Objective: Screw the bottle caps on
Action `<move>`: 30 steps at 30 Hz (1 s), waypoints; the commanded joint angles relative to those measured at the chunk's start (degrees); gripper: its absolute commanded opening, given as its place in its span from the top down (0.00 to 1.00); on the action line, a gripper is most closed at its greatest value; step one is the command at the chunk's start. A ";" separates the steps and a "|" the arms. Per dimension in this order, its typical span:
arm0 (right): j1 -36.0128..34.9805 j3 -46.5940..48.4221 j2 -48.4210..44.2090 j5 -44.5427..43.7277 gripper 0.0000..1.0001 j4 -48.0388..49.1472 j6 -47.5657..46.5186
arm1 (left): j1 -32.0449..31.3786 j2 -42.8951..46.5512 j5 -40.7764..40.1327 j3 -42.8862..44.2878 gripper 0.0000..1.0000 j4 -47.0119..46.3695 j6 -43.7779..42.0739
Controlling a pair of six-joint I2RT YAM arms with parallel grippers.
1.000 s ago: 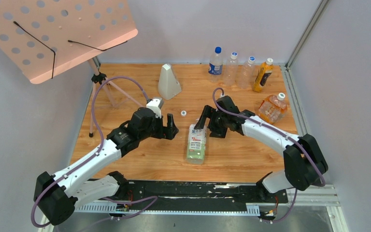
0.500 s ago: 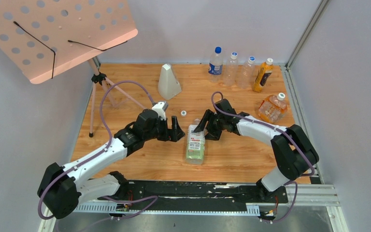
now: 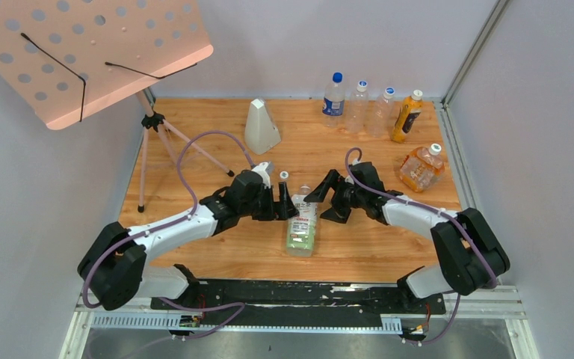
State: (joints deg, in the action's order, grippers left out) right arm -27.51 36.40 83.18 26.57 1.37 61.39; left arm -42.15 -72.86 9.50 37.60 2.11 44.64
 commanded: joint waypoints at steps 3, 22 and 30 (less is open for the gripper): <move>0.08 4.00 -8.54 -5.93 0.00 -5.91 -6.04 | -6.35 -4.17 -13.24 13.50 0.01 14.36 -2.91; 0.25 4.84 -27.41 -43.67 0.00 -27.88 -13.66 | -18.88 -26.98 -29.71 34.96 0.00 34.29 -0.94; 0.26 8.31 -24.49 -42.65 0.00 -31.49 -20.78 | -19.95 -30.68 -30.43 35.61 0.01 35.03 1.72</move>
State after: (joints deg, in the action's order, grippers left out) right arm -27.42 41.32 57.06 -14.90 -27.31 45.12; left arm -61.19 -101.69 -18.94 71.61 35.57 43.48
